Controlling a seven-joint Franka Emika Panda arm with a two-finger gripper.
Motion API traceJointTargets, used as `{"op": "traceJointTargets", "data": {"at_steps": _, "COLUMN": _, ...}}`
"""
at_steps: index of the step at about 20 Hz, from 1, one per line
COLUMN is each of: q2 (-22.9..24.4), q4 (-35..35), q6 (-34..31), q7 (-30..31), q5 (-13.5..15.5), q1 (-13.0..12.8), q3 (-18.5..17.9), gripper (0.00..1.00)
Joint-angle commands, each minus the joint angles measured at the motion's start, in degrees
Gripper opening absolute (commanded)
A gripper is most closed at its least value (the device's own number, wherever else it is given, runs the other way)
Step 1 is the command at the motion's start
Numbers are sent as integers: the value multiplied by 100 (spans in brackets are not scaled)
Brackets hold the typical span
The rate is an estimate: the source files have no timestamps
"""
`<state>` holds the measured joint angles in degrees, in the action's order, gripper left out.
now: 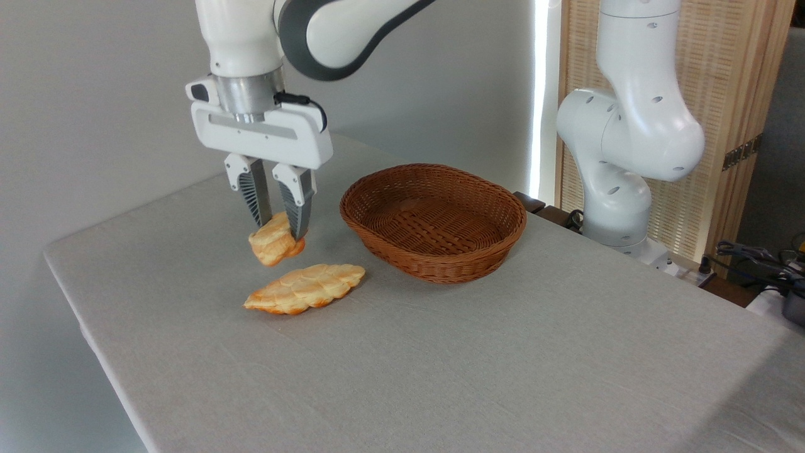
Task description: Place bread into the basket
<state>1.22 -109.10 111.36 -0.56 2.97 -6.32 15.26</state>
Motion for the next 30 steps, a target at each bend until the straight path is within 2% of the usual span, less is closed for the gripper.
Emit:
{"op": "traceJointTargets", "data": {"at_steps": 1, "q2": 247, "q4": -58, "q6": -534, "q7": -224, "q5": -42, "q1": -54, "q3": 3, "gripper": 59}}
{"op": "traceJointTargets", "data": {"at_steps": 4, "q2": 466, "q4": -67, "q6": -1176, "q7": -514, "q5": 19, "q1": -115, "q3": 56, "gripper": 59}}
{"op": "traceJointTargets", "data": {"at_steps": 6, "q2": 598, "q4": -76, "q6": -1484, "q7": -603, "q5": 28, "q1": -291, "q3": 47, "gripper": 59}}
{"op": "traceJointTargets", "data": {"at_steps": 8, "q2": 748, "q4": -111, "q6": -1730, "q7": -690, "q5": 37, "q1": -361, "q3": 56, "gripper": 60}}
{"op": "traceJointTargets", "data": {"at_steps": 10, "q2": 897, "q4": -251, "q6": -1976, "q7": -831, "q5": 37, "q1": -572, "q3": 56, "gripper": 60}}
{"op": "traceJointTargets", "data": {"at_steps": 12, "q2": 1029, "q4": -436, "q6": -2205, "q7": -875, "q5": 37, "q1": -756, "q3": 56, "gripper": 69}}
{"op": "traceJointTargets", "data": {"at_steps": 13, "q2": 1082, "q4": -550, "q6": -2276, "q7": -884, "q5": 37, "q1": -879, "q3": 56, "gripper": 70}}
{"op": "traceJointTargets", "data": {"at_steps": 15, "q2": 1100, "q4": -682, "q6": -2443, "q7": -884, "q5": 37, "q1": -1081, "q3": 56, "gripper": 86}}
{"op": "traceJointTargets", "data": {"at_steps": 16, "q2": 1091, "q4": -717, "q6": -2513, "q7": -884, "q5": 37, "q1": -1152, "q3": 56, "gripper": 100}}
{"op": "traceJointTargets", "data": {"at_steps": 22, "q2": 1012, "q4": -797, "q6": -2567, "q7": -875, "q5": 37, "q1": -1495, "q3": 65, "gripper": 100}}
{"op": "traceJointTargets", "data": {"at_steps": 30, "q2": 1038, "q4": -639, "q6": -2365, "q7": -884, "q5": 28, "q1": -1461, "q3": -23, "gripper": 100}}
